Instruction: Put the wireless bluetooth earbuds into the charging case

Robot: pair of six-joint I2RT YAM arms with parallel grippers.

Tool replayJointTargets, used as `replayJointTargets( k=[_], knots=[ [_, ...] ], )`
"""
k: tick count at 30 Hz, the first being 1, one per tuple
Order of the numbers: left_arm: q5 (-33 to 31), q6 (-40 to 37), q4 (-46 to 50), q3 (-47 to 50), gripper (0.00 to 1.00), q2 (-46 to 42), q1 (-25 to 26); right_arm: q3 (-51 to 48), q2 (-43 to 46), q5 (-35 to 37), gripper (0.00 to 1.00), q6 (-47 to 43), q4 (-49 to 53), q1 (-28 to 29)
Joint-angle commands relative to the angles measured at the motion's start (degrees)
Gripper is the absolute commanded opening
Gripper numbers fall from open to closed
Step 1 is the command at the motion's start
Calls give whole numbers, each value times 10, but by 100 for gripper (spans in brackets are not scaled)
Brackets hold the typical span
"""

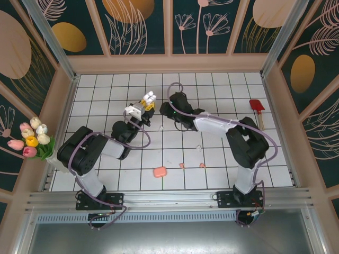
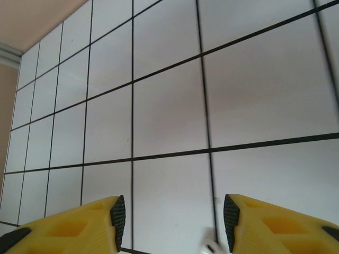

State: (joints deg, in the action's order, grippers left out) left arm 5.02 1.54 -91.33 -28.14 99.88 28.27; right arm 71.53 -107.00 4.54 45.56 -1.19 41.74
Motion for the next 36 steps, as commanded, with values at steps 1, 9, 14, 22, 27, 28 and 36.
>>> replayJointTargets(
  k=[1, 9, 14, 22, 27, 28, 36],
  knots=[
    [-32, -3, -108, 13, 0, -30, -17, 48, -46, 14, 56, 36, 114, 15],
    [-44, -2, -108, 27, 0, -51, -40, 125, -117, 38, 59, 86, 187, 37],
    [-42, 1, -111, 28, 0, -52, -45, 138, -131, 42, 58, 87, 201, 47],
    [-37, 5, -115, 28, 0, -50, -47, 158, -153, 55, 56, 91, 220, 62],
    [-31, 10, -116, 28, 0, -51, -47, 174, -176, 79, 54, 89, 243, 69],
    [-31, 10, -115, 27, 0, -51, -47, 174, -180, 83, 53, 89, 246, 69],
    [-24, 12, -112, 24, 0, -51, -47, 159, -185, 95, 45, 82, 249, 73]
  ],
)
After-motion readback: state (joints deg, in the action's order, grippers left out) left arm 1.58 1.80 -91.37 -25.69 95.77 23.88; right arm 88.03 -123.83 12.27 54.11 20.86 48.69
